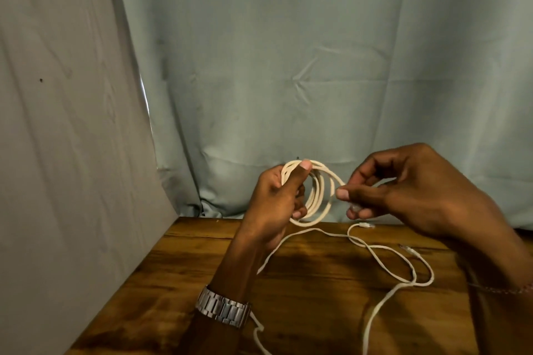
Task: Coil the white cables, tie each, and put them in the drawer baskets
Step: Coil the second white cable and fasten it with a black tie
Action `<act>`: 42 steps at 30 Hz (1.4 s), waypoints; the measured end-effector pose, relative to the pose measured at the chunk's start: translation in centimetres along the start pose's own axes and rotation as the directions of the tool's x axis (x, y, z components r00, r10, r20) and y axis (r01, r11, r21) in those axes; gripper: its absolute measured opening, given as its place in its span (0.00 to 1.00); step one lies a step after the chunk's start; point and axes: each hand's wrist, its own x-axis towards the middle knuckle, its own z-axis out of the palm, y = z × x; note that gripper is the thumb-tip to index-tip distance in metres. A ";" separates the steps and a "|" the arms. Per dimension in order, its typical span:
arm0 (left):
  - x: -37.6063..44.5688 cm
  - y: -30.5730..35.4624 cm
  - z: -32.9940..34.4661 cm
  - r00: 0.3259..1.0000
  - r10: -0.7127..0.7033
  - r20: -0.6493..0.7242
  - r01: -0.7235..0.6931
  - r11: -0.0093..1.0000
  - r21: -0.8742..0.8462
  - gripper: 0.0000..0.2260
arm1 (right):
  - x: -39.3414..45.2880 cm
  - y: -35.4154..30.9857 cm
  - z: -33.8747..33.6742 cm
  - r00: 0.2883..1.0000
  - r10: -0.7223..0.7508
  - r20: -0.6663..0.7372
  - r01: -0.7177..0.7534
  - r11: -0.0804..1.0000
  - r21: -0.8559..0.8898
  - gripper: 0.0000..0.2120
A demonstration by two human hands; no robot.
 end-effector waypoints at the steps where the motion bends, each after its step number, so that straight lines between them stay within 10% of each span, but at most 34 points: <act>1: 0.0 0.0 0.1 1.000 0.006 0.004 -0.006 1.000 0.001 0.09 | -0.2 -0.4 0.3 0.999 0.013 0.033 -0.013 1.000 -0.013 0.09; 10: 0.3 0.3 -0.6 1.000 0.014 0.024 -0.009 0.984 -0.180 0.15 | 0.8 -0.2 4.0 0.988 -0.023 -0.150 0.006 0.994 -0.111 0.11; 15: 0.2 0.9 -1.4 0.992 -0.032 0.120 0.076 0.925 -0.373 0.12 | 1.7 0.4 3.8 0.990 0.031 -0.135 -0.026 0.999 0.040 0.28; 29: 0.0 1.0 -1.0 0.972 -0.115 0.203 0.194 0.882 -0.429 0.12 | 3.6 3.2 3.4 0.976 -0.051 0.211 -0.043 0.907 0.419 0.23; 42: 0.1 -0.4 -0.5 0.997 0.068 -0.048 -0.047 0.938 0.343 0.17 | 4.0 3.7 5.1 0.972 -0.018 -0.232 0.028 0.999 0.038 0.12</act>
